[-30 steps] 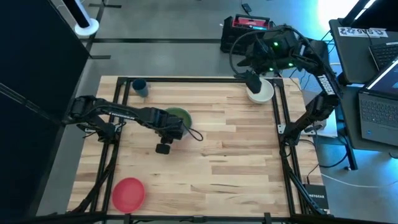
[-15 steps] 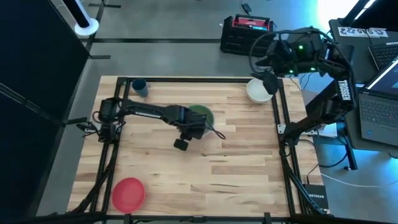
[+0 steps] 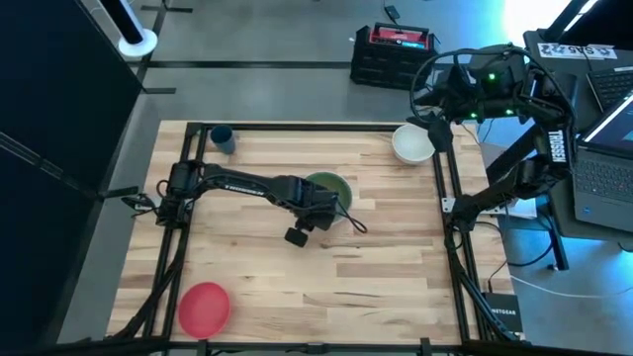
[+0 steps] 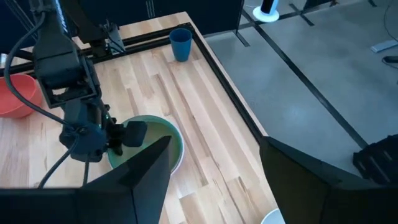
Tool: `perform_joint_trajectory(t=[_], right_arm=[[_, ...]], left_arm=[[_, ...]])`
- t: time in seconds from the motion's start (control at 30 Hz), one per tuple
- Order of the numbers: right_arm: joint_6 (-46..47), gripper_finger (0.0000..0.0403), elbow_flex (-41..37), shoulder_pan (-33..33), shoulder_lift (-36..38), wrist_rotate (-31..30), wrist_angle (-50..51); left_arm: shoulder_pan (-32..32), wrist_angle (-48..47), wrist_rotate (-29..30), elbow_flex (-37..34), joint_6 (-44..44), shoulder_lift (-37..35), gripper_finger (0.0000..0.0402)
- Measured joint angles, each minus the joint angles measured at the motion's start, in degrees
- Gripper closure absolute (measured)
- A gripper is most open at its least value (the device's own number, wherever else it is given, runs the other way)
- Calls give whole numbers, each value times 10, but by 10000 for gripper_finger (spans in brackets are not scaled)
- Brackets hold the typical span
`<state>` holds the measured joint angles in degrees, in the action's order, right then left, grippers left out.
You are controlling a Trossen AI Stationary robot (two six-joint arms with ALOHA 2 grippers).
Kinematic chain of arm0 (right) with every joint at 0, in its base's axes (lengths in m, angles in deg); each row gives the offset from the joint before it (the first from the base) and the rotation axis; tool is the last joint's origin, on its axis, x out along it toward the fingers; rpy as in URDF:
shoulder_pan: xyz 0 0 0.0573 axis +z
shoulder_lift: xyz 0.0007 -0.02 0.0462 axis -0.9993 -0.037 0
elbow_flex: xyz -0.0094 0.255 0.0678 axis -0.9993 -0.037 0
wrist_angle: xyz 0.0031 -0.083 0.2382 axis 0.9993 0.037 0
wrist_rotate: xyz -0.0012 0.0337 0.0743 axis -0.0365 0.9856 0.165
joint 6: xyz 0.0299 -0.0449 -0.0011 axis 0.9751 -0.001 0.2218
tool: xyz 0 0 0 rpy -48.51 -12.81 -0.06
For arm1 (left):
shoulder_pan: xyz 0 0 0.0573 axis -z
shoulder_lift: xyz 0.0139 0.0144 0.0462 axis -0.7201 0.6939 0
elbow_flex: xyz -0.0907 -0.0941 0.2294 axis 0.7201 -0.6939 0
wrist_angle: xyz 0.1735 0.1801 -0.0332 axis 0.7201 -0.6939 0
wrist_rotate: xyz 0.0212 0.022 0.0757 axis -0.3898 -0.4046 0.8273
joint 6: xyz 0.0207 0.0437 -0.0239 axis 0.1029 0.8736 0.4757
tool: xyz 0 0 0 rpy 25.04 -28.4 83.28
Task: Nest bowls inside each other
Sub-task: Move the stacked bowls to the center of the table
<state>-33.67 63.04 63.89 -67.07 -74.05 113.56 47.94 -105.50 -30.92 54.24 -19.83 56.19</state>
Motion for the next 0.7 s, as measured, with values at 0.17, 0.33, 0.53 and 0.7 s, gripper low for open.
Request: perform_joint_trajectory(t=[0.17, 0.33, 0.53, 0.7], right_arm=[[-1, 175, -4, 0, 1, 7, -1], [-1, 175, -37, 0, 7, 11, -1], [-9, 175, -87, 0, 17, 11, -3], [-5, 175, -173, -1, 17, 0, -41]], left_arm=[[1, 4, -13, 1, -13, 2, 291], [2, -15, -13, 11, -26, 1, 232], [2, -53, -9, 50, -30, -1, 208], [-1, -120, 24, 84, -61, -27, 207]])
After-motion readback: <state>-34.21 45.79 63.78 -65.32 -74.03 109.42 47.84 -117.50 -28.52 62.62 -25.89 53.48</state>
